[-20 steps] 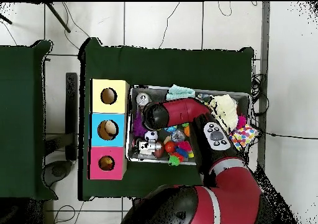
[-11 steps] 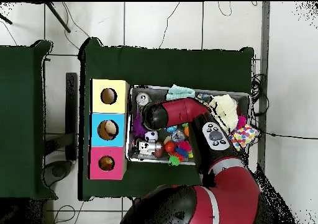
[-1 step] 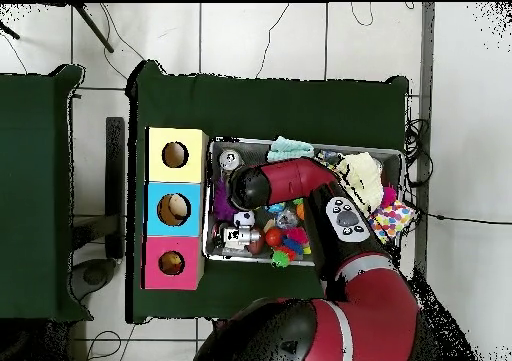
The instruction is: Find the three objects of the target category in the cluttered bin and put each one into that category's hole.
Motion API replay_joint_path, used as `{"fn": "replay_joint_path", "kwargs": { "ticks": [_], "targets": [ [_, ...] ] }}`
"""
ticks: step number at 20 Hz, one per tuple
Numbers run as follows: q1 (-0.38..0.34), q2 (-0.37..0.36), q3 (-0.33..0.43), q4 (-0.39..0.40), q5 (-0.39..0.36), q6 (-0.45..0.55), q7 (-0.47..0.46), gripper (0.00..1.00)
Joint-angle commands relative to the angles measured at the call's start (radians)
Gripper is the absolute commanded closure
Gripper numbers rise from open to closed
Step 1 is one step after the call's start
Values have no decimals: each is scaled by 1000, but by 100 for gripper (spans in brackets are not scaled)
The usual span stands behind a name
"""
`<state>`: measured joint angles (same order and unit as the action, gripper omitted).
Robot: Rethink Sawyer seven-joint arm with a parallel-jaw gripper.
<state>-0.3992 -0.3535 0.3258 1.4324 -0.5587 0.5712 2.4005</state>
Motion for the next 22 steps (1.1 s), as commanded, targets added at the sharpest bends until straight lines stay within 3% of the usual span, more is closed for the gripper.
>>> {"fn": "replay_joint_path", "kwargs": {
  "ticks": [1, 5, 8, 11, 17, 22],
  "targets": [
    [-32, 32, 75, 46, -68, -19, -221, 100],
    [-11, -49, 69, 97, -54, -35, -171, 100],
    [-13, -219, 96, 198, 7, 17, -157, 100],
    [-28, -333, 127, 267, 86, 90, -140, 100],
    [-14, -494, 127, 299, 166, 159, -119, 100],
    [22, -577, 102, 320, 216, 211, -88, 100]
  ]
}}
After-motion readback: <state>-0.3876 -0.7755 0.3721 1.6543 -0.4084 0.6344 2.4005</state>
